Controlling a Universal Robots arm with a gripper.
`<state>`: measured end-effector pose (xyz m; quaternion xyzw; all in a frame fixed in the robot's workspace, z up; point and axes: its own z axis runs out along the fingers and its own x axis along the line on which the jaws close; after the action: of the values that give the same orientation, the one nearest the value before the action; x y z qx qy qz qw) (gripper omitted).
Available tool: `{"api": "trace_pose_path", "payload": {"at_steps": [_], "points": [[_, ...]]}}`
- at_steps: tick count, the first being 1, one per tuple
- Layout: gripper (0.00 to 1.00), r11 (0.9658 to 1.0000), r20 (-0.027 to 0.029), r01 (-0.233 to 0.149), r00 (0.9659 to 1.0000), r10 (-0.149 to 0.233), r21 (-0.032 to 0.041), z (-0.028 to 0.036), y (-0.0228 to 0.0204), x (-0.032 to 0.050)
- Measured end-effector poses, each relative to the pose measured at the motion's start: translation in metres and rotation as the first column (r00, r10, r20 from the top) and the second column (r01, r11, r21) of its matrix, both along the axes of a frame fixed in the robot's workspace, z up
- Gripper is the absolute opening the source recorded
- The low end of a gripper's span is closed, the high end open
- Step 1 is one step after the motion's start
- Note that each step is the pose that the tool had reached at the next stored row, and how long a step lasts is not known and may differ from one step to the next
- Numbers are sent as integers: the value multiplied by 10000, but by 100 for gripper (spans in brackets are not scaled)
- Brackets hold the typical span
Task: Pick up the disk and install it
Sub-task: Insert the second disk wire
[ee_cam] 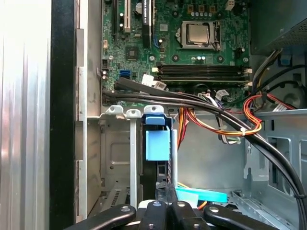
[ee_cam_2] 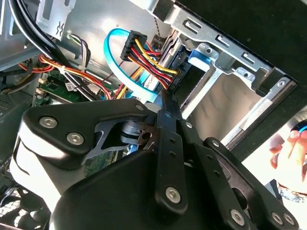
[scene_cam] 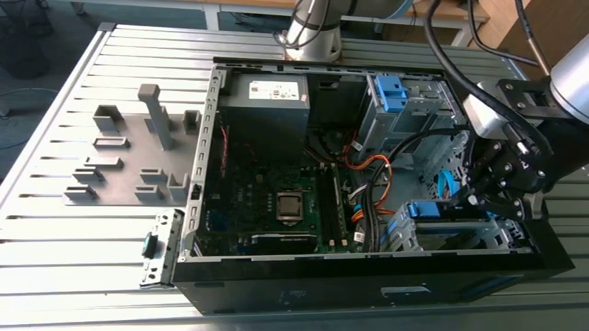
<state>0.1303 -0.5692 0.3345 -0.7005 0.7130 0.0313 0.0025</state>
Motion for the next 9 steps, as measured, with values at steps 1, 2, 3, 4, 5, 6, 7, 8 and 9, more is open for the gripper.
{"api": "trace_pose_path", "payload": {"at_steps": [1,2,3,4,5,6,7,8,9], "points": [[11,10000,0,0,10000,0,-6,22,0,7],[11,10000,-3,0,10000,0,-15,43,0,15],[11,10000,-6,1,10000,-1,-13,59,-1,23],[11,10000,-9,0,10000,0,-14,75,-1,32],[11,10000,-13,0,10000,0,-15,93,-1,42],[11,10000,-17,0,10000,0,-15,110,0,51],[11,10000,-21,1,10000,-1,-14,127,-1,58],[11,10000,-24,0,10000,-1,-14,147,-1,63],[11,10000,-26,0,10000,0,-15,168,-1,66]]}}
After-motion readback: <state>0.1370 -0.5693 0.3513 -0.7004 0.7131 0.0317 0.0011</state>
